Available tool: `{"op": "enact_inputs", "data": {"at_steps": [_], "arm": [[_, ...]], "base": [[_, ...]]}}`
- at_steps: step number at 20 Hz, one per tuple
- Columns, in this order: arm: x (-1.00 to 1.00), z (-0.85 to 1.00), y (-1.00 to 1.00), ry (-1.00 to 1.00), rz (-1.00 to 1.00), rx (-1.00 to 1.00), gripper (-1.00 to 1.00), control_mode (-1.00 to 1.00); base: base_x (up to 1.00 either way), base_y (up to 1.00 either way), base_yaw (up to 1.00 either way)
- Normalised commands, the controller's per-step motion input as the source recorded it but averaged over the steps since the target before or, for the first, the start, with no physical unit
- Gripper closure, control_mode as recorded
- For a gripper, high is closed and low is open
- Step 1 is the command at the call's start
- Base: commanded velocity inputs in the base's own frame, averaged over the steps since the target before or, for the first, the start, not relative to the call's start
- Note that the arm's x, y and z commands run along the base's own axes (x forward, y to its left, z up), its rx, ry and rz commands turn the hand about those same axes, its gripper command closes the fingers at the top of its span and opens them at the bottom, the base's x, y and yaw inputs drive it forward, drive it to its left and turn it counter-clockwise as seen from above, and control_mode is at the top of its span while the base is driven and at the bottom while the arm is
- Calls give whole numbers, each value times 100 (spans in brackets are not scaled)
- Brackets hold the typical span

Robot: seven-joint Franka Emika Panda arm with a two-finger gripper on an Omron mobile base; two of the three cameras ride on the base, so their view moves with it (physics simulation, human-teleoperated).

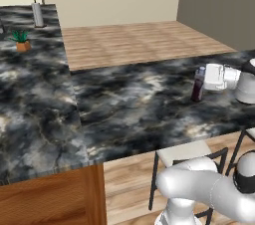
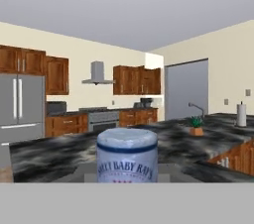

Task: Move the condiment bottle and oil and vinegar bottle from the cabinet to the dining counter.

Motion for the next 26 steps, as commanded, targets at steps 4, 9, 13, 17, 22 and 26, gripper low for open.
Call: {"op": "enact_inputs", "data": {"at_steps": [4, 9, 13, 17, 22, 26], "arm": [[63, -46, -16, -4, 5, -2, 100, -100], [78, -41, -18, 0, 5, 0, 100, -100], [87, -33, -17, 0, 3, 4, 100, -100], [88, -36, -20, 0, 2, 5, 100, -100], [78, -51, -18, 0, 4, 2, 100, -100], [27, -75, -1, -1, 11, -3, 100, -100]], "base": [[0, 0, 0], [0, 0, 0], [0, 0, 0], [0, 0, 0], [0, 0, 0], [0, 0, 0]]}}
